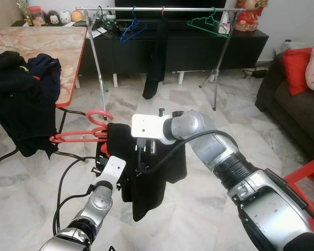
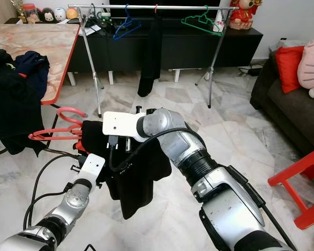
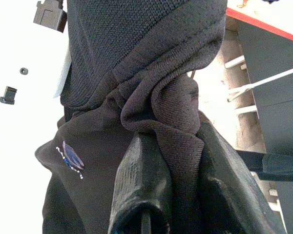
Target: Hang hanger
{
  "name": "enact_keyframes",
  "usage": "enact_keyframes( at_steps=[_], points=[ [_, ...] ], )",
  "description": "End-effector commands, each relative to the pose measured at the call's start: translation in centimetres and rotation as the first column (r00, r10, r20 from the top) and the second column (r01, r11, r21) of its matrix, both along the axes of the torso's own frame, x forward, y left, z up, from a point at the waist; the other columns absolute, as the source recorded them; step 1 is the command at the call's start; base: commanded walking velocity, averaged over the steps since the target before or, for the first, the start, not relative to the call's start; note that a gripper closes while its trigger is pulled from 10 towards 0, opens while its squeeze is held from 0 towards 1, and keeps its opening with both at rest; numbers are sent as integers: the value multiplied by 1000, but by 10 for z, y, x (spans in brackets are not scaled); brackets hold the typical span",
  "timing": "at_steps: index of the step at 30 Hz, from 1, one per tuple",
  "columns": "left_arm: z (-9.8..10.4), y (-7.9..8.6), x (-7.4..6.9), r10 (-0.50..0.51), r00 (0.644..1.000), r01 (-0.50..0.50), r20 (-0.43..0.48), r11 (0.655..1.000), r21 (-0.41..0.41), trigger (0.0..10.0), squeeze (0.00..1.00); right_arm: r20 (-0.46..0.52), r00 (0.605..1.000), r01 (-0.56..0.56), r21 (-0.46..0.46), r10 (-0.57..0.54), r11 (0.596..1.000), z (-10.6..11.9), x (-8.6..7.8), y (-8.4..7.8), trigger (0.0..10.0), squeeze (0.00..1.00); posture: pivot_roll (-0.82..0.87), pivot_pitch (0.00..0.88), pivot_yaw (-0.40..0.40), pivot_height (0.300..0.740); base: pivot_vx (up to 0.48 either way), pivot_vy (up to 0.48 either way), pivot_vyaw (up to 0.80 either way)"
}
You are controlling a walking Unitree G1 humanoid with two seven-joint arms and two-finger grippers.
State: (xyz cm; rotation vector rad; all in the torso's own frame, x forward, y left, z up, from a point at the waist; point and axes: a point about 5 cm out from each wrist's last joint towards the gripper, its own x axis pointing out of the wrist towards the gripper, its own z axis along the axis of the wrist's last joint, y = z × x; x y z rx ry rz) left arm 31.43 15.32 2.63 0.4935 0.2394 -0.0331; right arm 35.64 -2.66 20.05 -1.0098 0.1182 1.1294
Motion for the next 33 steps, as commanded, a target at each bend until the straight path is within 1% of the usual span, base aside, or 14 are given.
enact_keyframes(
  at_steps=[1,6,10,15,18,20,21,22,25,27,29,30,31,33],
  points=[
    [-3,1,-1,5,1000,-4,-19,1000,19,0,0,18,1000,-13,24,12,1000,7,-2,0,0,0,-95,14,-65,740,0,0,0],
    [-3,4,-1,20,1000,-20,-20,1000,15,0,0,13,1000,-9,22,9,1000,5,-4,-1,0,0,-95,17,-60,740,0,0,0],
    [-3,6,-1,32,999,-32,-21,999,10,0,0,6,1000,6,17,-6,1000,3,-5,-5,0,0,-96,18,-58,740,0,0,0],
    [-5,11,-3,68,997,-69,-32,997,-28,0,0,-3,999,33,7,-33,999,-2,-6,-14,0,0,-96,18,-57,740,0,0,0],
    [-7,14,-5,87,995,-90,-50,994,-55,0,0,-6,997,75,7,-75,997,-6,-4,-24,0,0,-99,19,-56,740,0,0,0],
    [-10,16,-7,96,993,-100,-70,993,-57,0,0,-46,988,149,65,-147,987,-9,-1,-41,0,0,-98,20,-56,740,0,0,0],
    [-11,16,-7,98,992,-102,-74,993,-58,0,0,-59,986,161,78,-156,984,-10,-1,-44,0,0,-98,20,-56,740,0,0,0],
    [-12,18,-9,108,990,-114,-87,991,-65,0,0,-84,976,210,109,-201,972,-11,1,-56,0,0,-98,20,-56,740,0,0,0],
    [-16,21,-11,130,985,-140,-113,986,-87,0,0,-127,952,299,168,-280,939,-13,5,-74,0,0,-98,20,-56,740,0,0,0],
    [-21,26,-15,159,975,-178,-154,978,-113,0,0,-221,901,422,252,-373,871,-20,8,-100,0,0,-105,20,-52,740,0,0,0],
    [-23,27,-17,168,971,-190,-169,974,-122,0,0,-258,876,470,267,-407,841,-27,7,-112,0,0,-104,21,-50,740,0,0,0],
    [-24,28,-18,182,966,-208,-182,969,-134,0,0,-299,862,491,283,-410,824,-34,4,-120,0,0,-105,20,-49,740,0,0,0],
    [-25,30,-18,196,962,-226,-192,963,-146,0,0,-330,863,479,300,-381,825,-39,-1,-124,0,0,-105,20,-49,740,0,0,0],
    [-26,32,-19,212,956,-246,-204,956,-161,0,0,-359,860,478,322,-362,817,-44,-5,-129,0,0,-105,20,-49,740,0,0,0]
  ],
)
